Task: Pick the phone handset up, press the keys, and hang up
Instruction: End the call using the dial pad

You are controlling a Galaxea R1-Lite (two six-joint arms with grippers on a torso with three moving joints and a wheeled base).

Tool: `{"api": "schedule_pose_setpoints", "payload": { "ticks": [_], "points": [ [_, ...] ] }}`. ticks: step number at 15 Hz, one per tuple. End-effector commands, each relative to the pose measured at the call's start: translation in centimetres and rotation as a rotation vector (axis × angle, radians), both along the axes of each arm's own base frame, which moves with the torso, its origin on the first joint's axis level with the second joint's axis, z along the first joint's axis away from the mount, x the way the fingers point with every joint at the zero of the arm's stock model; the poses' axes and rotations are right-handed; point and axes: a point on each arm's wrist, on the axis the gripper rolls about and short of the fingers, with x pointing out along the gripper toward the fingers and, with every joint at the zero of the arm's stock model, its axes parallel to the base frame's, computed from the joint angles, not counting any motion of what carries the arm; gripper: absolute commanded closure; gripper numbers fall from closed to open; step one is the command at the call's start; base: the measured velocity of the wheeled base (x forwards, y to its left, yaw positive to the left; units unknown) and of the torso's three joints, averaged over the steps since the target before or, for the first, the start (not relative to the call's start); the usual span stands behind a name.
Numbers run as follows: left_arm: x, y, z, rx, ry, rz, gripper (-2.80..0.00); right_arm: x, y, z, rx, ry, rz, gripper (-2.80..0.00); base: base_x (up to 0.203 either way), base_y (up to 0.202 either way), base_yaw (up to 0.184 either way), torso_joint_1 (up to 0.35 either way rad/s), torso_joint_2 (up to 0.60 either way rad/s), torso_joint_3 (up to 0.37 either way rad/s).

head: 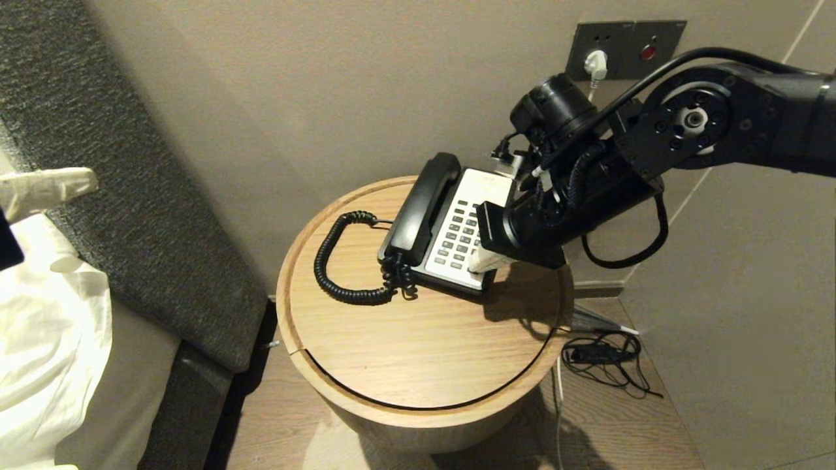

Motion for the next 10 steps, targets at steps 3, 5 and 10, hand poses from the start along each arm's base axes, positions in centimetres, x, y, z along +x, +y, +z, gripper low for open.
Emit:
{"api": "schedule_pose_setpoints", "payload": {
  "ticks": [3,5,10],
  "points": [
    [-0.1,0.1,-0.1,0.001,0.003,0.003,0.0,0.0,0.0,-0.8,-0.034,0.018,-0.016,0.0,0.0,0.0,0.0,0.0,0.0,0.0],
    [-0.2,0.1,-0.3,0.001,0.006,0.003,0.0,0.1,0.1,-0.9,-0.033,0.015,-0.012,0.0,0.0,0.0,0.0,0.0,0.0,0.0],
    [-0.2,0.1,-0.3,-0.002,0.002,0.002,0.0,-1.7,-1.2,2.5,0.023,-0.048,-0.019,0.0,0.0,0.0,0.0,0.0,0.0,0.0]
  ]
}}
